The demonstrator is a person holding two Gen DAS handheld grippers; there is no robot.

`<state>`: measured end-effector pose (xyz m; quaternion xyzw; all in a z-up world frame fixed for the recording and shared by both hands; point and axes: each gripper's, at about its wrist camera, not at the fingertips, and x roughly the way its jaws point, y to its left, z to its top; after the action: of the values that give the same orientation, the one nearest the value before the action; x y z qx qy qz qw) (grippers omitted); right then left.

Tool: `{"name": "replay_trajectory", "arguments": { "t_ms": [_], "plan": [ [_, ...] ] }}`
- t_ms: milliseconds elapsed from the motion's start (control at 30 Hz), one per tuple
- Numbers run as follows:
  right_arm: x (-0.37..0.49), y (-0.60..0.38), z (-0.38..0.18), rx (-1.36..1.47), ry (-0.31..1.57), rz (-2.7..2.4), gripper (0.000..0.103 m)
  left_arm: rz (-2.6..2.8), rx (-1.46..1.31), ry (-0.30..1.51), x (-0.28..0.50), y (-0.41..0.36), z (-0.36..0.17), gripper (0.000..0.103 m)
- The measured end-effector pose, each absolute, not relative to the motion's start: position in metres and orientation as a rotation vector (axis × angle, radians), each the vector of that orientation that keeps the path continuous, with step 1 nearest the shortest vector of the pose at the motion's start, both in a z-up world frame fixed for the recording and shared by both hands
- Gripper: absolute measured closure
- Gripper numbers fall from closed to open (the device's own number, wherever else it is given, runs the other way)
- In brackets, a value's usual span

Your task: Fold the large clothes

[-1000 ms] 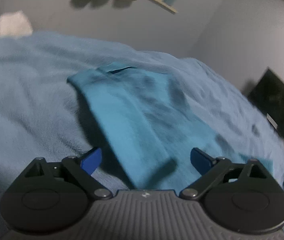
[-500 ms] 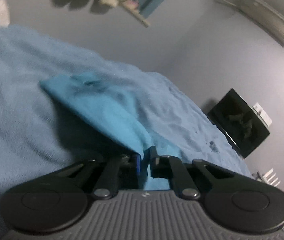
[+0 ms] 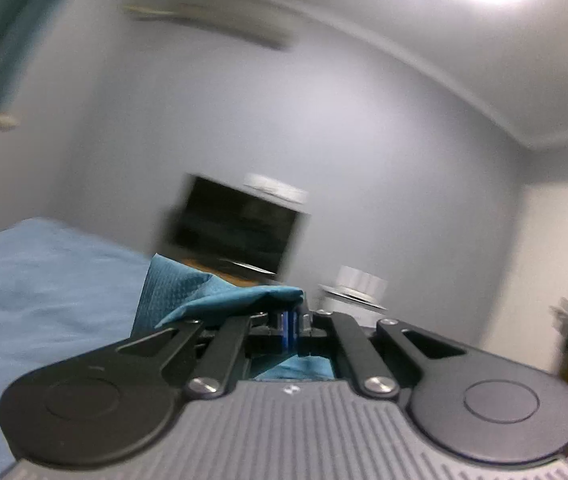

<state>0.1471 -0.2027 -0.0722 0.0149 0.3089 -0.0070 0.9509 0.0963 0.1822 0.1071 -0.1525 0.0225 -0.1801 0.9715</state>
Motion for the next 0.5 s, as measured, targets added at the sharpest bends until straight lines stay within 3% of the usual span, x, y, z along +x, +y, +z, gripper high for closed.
{"name": "replay_trajectory", "arguments": {
  "t_ms": [167, 367, 433, 500],
  "plan": [
    [0.147, -0.201, -0.073, 0.024, 0.629, -0.013, 0.004, -0.558, -0.176, 0.152, 0.105, 0.088, 0.098, 0.103],
    [0.146, -0.200, -0.075, 0.017, 0.624, -0.007, 0.004, -0.612, -0.086, 0.446, 0.144, 0.015, 0.022, 0.103],
    [0.144, -0.202, -0.075, 0.026, 0.619, -0.009, 0.004, -0.616, -0.067, 0.566, 0.146, 0.000, 0.001, 0.090],
    [0.142, -0.204, -0.074, 0.039, 0.614, -0.015, 0.004, -0.612, -0.028, 0.629, 0.137, -0.008, -0.007, 0.070]
  ]
}}
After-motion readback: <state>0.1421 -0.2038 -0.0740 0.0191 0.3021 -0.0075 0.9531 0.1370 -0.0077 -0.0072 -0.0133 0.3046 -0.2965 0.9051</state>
